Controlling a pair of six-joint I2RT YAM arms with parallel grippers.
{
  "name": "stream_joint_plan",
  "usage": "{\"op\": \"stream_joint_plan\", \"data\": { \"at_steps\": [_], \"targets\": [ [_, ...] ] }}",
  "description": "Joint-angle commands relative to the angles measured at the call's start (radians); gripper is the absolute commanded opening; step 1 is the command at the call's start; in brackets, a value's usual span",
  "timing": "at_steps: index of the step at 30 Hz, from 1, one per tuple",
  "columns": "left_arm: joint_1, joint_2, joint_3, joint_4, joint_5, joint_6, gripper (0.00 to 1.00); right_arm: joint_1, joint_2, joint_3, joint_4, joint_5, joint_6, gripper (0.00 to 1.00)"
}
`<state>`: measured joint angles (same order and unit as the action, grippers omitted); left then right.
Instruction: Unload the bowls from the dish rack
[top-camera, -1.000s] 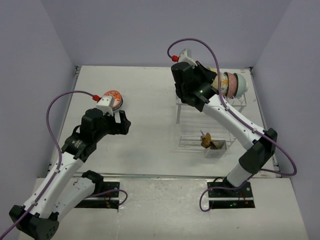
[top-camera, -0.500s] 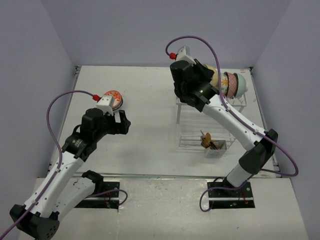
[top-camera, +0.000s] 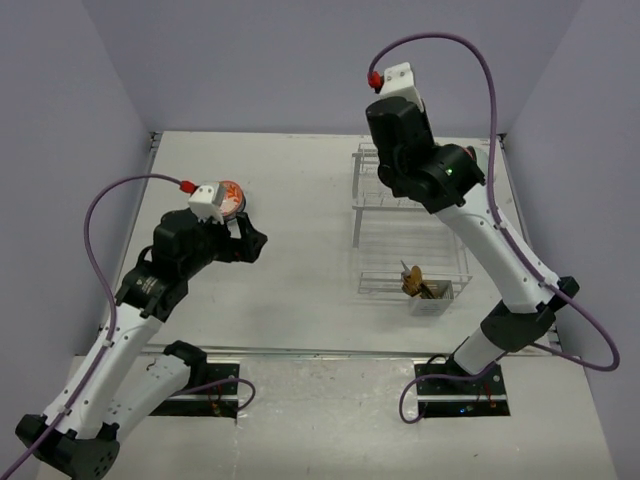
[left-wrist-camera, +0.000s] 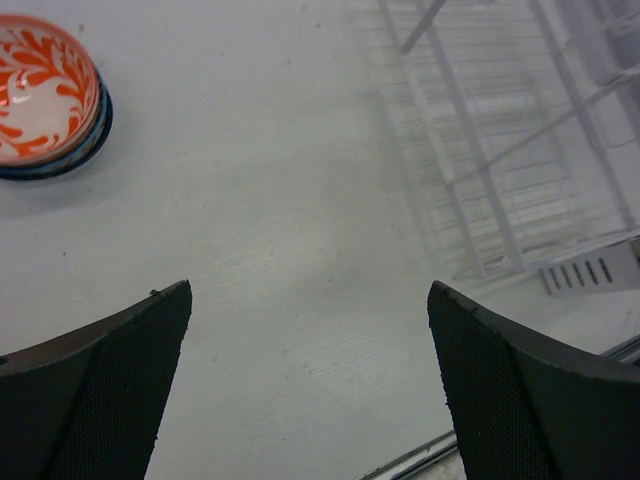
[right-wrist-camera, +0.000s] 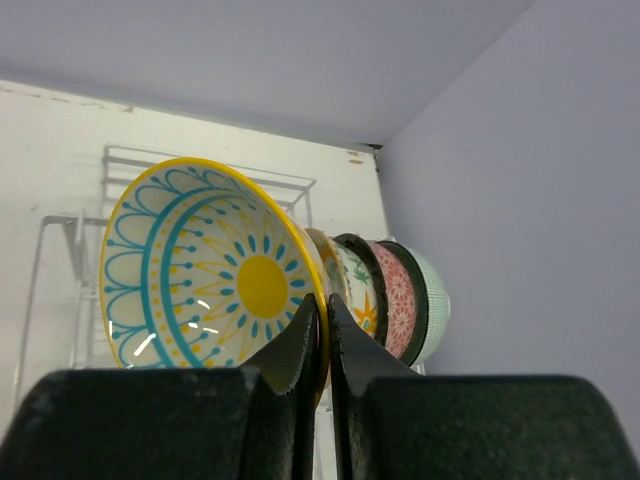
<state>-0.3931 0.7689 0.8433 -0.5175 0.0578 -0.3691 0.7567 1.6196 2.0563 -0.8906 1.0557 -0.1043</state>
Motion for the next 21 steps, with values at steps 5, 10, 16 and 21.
{"op": "stream_joint_plan", "data": {
  "at_steps": [5, 10, 16, 21],
  "targets": [
    [-0.045, 0.137, 0.278, 0.206, 0.194, -0.159, 1.00, 0.007, -0.079, 0.038, -0.136, -0.454, 0.322, 0.00],
    [-0.196, 0.314, 0.436, 0.156, 0.015, -0.166, 1.00, 0.022, -0.141, -0.099, -0.013, -0.603, 0.413, 0.00],
    [-0.265, 0.506, 0.579, 0.057, -0.174, -0.156, 0.86, 0.053, -0.213, -0.235, 0.096, -0.631, 0.480, 0.00],
    [-0.289, 0.589, 0.617, 0.019, -0.207, -0.149, 0.71, 0.059, -0.254, -0.312, 0.171, -0.674, 0.503, 0.00]
  ]
}}
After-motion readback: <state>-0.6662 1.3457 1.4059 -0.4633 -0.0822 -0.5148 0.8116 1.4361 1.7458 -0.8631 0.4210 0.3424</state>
